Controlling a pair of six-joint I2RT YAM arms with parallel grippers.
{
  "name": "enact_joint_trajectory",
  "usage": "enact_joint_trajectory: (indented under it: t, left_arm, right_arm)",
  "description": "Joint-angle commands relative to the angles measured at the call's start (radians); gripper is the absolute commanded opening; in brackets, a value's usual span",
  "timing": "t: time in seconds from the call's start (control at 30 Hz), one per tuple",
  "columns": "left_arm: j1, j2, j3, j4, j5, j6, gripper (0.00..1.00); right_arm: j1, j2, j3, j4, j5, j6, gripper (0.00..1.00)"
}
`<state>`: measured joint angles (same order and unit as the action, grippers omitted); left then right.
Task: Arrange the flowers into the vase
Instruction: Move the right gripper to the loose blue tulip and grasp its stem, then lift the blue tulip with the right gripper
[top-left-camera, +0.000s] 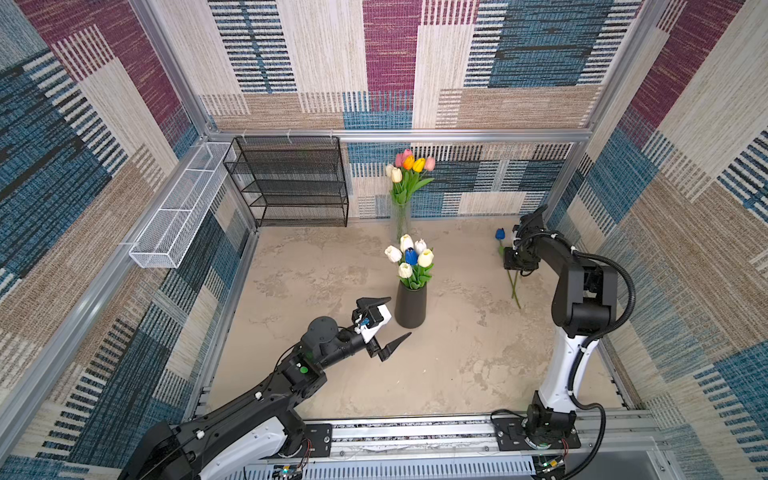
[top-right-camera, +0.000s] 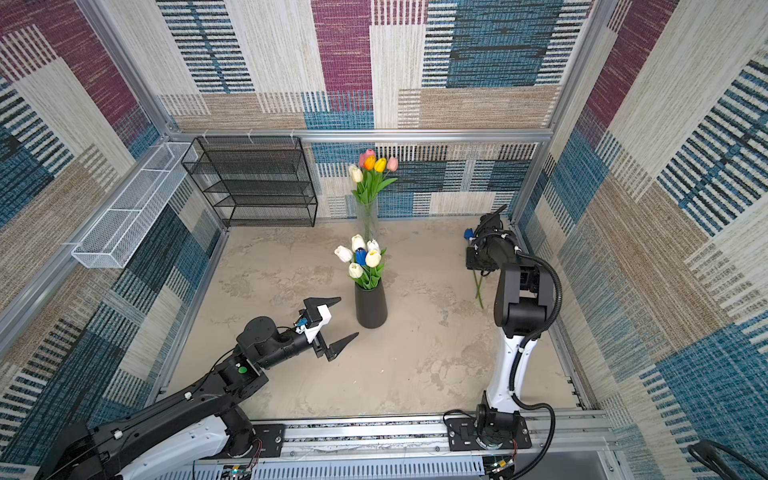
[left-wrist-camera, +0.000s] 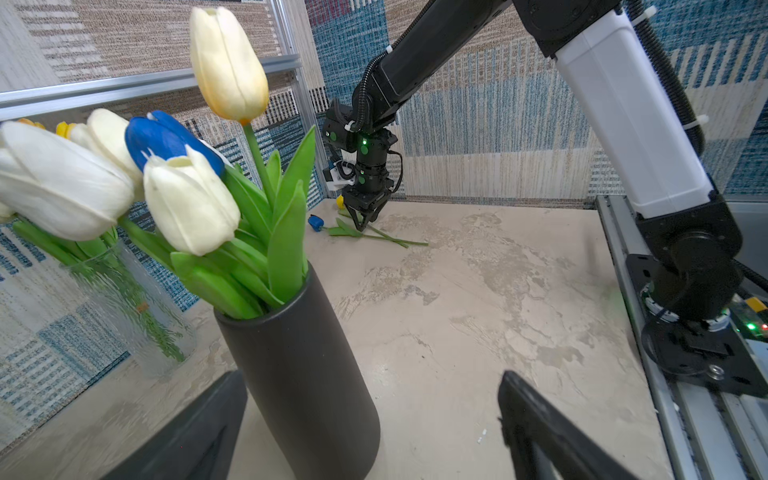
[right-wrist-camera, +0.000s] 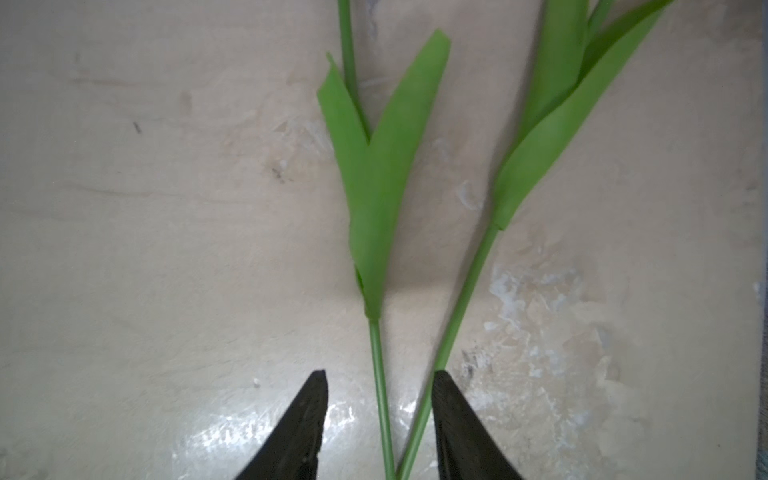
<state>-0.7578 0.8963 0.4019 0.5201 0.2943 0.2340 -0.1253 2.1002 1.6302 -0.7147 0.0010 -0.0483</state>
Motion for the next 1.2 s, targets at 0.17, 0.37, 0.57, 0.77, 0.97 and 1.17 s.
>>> enact_joint_trajectory:
  t: [0.17, 0.37, 0.57, 0.77, 0.97, 1.17]
  left_arm:
    - [0.000, 0.034, 0.011, 0.040, 0.025, 0.001, 0.97]
    - [0.000, 0.034, -0.004, 0.060, 0.019, -0.005, 0.97]
    - [0.000, 0.019, -0.001, 0.044, 0.008, -0.001, 0.97]
    - [0.000, 0.017, -0.007, 0.061, 0.004, -0.016, 0.97]
    - [0.000, 0.006, -0.021, 0.069, -0.010, -0.020, 0.97]
    - [0.000, -0.013, -0.023, 0.063, -0.022, -0.018, 0.97]
  right_arm:
    - [0.003, 0.042, 0.011, 0.036, 0.008, -0.028, 0.38]
    - [0.003, 0.068, 0.014, 0.050, -0.005, -0.035, 0.30]
    - [0.003, 0.058, -0.003, 0.088, -0.058, -0.033, 0.20]
    - [0.003, 0.061, 0.002, 0.105, -0.096, -0.019, 0.10]
    - [0.010, 0.019, -0.027, 0.156, -0.206, 0.017, 0.07]
    - [0.010, -0.055, -0.074, 0.208, -0.248, 0.054, 0.04]
